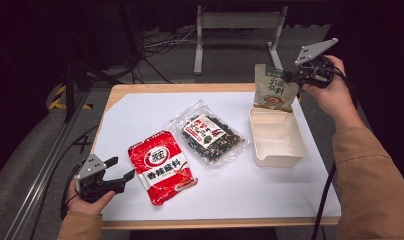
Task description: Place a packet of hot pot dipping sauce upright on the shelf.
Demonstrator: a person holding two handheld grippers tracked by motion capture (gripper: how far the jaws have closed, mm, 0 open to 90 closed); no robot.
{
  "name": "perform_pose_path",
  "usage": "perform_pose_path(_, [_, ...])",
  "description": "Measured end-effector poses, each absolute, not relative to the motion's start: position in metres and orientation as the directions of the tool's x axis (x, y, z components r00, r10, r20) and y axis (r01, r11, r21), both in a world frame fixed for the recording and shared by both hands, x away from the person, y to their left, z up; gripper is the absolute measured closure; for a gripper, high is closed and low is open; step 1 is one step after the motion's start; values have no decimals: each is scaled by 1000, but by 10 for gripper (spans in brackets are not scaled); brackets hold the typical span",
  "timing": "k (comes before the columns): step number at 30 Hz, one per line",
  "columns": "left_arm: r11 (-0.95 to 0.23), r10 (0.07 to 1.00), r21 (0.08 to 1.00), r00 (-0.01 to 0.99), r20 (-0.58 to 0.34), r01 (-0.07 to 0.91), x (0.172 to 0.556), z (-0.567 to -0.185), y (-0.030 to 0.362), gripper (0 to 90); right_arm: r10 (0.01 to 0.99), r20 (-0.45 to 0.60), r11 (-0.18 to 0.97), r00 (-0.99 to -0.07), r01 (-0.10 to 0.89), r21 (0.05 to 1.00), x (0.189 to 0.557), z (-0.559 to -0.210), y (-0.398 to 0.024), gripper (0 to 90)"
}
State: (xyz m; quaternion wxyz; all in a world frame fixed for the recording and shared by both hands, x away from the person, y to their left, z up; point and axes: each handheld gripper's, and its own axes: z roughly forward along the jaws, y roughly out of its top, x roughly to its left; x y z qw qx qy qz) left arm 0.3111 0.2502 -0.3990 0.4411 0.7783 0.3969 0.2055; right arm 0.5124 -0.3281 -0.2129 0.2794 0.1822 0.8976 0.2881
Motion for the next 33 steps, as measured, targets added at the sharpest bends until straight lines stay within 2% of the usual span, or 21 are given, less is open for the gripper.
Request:
perform_pose_path(14, [-294,800,849,600,-33,438,311,-399,250,260,511,-396,764,-763,192,617,532,-232,-339,900])
perform_pose_path(33, [-301,796,847,604,-29,438,312,-400,248,259,488,-391,783,-781,193,592,543,-252,-332,900])
